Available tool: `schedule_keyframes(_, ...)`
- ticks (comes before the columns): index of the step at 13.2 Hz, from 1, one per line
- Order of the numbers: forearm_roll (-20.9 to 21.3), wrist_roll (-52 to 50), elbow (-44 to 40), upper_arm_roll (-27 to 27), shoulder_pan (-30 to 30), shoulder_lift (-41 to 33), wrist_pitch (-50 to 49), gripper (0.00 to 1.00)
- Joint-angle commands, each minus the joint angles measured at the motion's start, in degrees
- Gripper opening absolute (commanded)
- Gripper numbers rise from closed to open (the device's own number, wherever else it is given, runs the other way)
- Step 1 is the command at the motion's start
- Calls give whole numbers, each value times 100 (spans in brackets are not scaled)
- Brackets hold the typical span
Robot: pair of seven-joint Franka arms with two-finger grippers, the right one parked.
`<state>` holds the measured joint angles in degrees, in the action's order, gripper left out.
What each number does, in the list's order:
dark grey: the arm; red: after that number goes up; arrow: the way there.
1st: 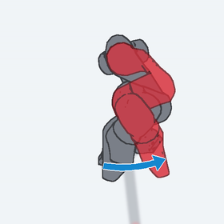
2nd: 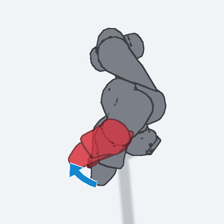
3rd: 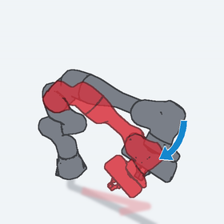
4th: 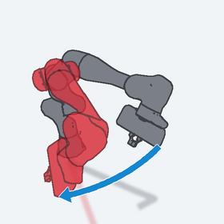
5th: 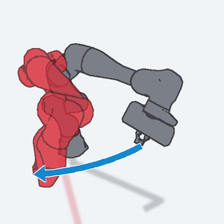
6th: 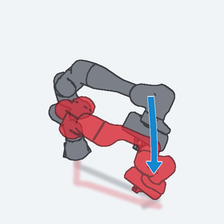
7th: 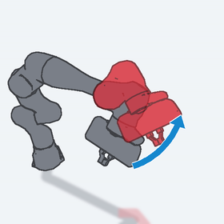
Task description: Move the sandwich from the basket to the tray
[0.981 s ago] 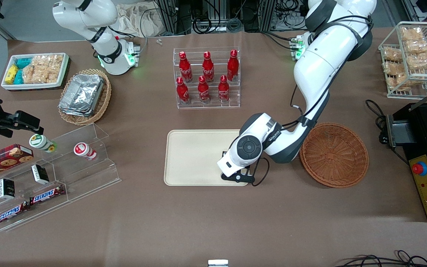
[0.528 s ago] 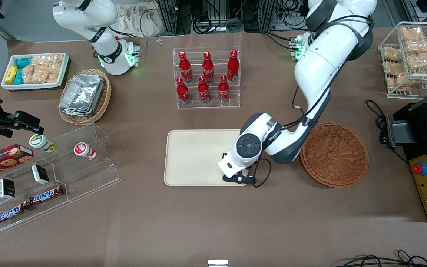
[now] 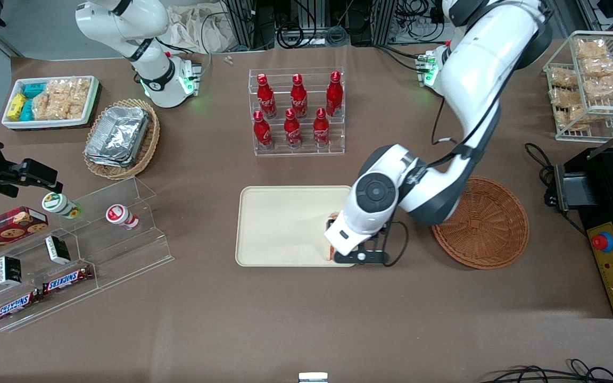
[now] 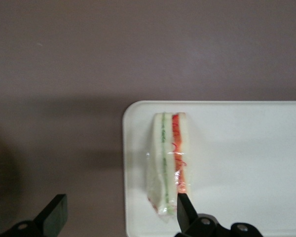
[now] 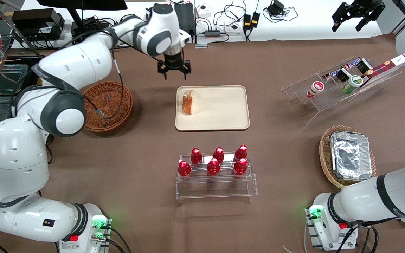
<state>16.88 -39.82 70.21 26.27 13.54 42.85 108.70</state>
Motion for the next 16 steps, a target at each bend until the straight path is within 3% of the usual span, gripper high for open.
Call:
schedule_keyframes(1, 61, -34, 142, 27, -500, -689, -611, 100)
schedule_keyframes(8, -27, -8, 1344, 62, -2046, -2209, -868, 100)
schedule_keyframes(12, -536, 894, 1574, 36, -2505, -2659, -877, 100)
schedule_keyframes(16, -1080, 1931, 2155, -1341, -1777, -3292, -648, 100)
